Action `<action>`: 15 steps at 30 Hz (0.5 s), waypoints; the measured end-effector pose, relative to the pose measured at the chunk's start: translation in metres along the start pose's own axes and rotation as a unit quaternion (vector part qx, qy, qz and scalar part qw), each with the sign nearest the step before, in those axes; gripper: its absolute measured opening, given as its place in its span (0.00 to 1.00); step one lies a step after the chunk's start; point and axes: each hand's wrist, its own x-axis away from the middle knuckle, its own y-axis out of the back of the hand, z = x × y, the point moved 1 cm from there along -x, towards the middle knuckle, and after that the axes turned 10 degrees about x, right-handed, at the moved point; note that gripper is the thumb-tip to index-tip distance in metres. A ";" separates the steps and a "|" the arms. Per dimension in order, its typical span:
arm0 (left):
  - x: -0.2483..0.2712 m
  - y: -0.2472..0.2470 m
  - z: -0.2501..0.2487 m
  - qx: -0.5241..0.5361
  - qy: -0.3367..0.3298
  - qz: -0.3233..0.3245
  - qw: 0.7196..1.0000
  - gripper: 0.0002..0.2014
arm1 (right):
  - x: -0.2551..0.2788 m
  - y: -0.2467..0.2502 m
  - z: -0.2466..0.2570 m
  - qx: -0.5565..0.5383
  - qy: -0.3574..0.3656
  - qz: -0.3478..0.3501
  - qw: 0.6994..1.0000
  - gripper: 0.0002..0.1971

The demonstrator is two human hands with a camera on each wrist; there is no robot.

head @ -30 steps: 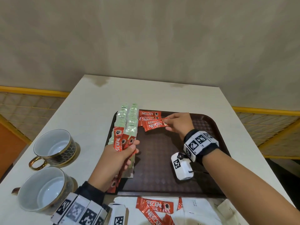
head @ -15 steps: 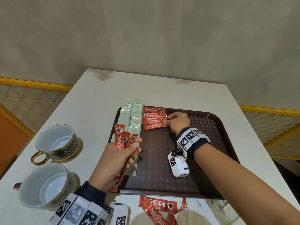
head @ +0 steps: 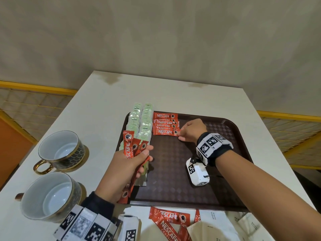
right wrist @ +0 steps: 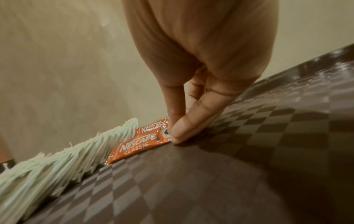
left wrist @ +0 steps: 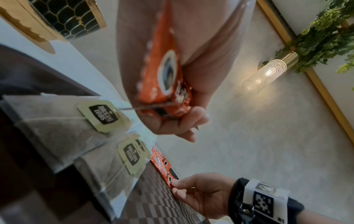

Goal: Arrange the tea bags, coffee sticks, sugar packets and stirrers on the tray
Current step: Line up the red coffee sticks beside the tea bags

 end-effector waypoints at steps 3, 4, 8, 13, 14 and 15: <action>0.000 0.002 -0.001 0.008 -0.003 -0.001 1.000 0.10 | 0.001 0.002 0.004 0.135 0.031 -0.016 0.990 0.09; 0.000 0.003 -0.002 0.014 -0.005 -0.003 1.000 0.10 | 0.001 0.003 0.005 0.160 0.035 -0.018 0.986 0.11; -0.003 0.001 -0.004 0.054 0.007 0.000 0.999 0.10 | 0.009 0.008 0.012 0.157 0.034 -0.017 0.987 0.14; -0.006 -0.007 -0.008 0.185 0.088 0.068 0.976 0.13 | 0.058 0.014 0.031 0.019 0.139 0.037 0.989 0.10; -0.005 -0.010 -0.009 0.196 0.099 0.084 0.972 0.13 | 0.072 0.015 0.035 -0.010 0.168 0.088 0.982 0.10; -0.004 -0.013 -0.011 0.197 0.105 0.099 0.970 0.12 | 0.086 0.017 0.038 -0.024 0.194 0.146 0.970 0.10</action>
